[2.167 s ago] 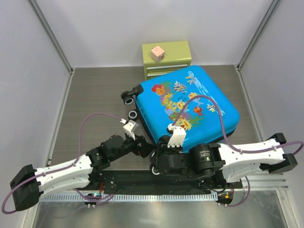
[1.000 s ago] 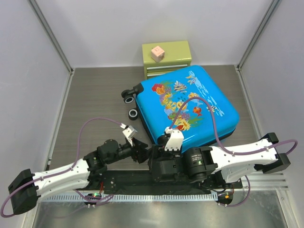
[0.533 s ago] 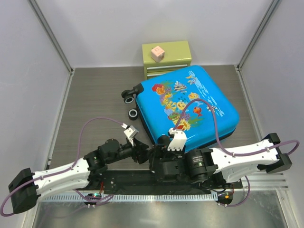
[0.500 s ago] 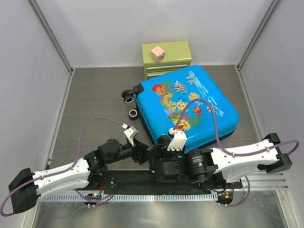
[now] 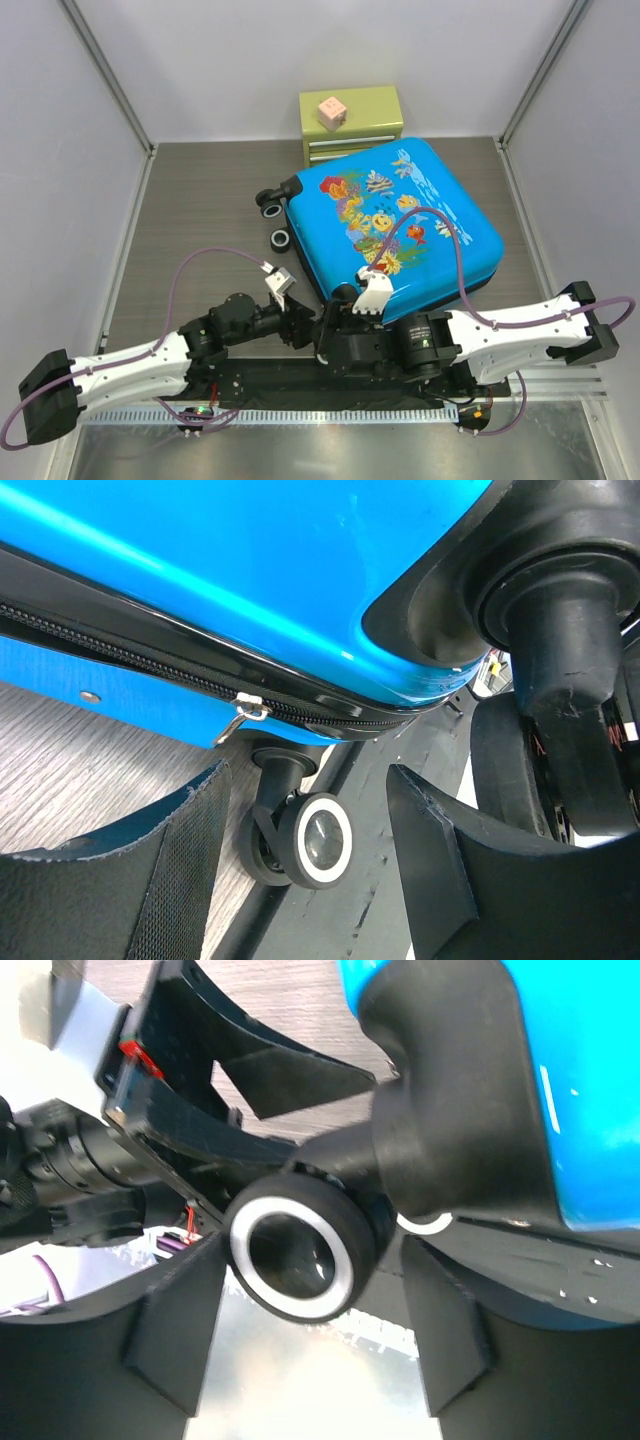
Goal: Pack the luggage
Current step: Zip the luggage at the center of the board.
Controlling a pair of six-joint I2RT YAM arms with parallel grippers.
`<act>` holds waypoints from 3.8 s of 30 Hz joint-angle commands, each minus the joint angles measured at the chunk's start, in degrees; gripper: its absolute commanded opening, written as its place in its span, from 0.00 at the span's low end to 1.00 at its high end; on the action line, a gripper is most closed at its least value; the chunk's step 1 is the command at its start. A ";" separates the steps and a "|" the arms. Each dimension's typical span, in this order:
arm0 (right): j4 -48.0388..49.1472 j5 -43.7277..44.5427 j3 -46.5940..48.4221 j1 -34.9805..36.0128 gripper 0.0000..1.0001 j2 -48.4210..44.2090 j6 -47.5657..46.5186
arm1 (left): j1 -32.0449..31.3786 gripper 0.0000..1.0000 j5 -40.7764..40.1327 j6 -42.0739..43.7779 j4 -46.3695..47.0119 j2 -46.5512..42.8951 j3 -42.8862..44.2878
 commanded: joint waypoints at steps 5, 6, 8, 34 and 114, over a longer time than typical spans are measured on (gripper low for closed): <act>3.94 1.14 -0.82 -2.60 0.60 -0.51 -3.71 | -0.90 0.65 2.23 -0.21 3.73 -1.32 3.05; 3.94 0.88 -0.82 -2.78 0.52 -0.60 -3.71 | -0.90 0.65 2.14 -0.12 3.64 -1.32 3.05; 3.85 0.09 -0.82 -3.04 0.45 -0.95 -3.53 | -0.90 0.65 1.96 -0.29 3.64 -1.41 2.87; 1.13 -1.76 5.34 -6.47 0.09 -4.20 -4.50 | -0.82 0.77 -2.16 14.72 9.42 -2.55 -6.35; 3.59 1.75 11.14 -6.38 0.01 1.86 -6.96 | -24.45 0.00 -20.27 11.05 48.97 23.54 -7.41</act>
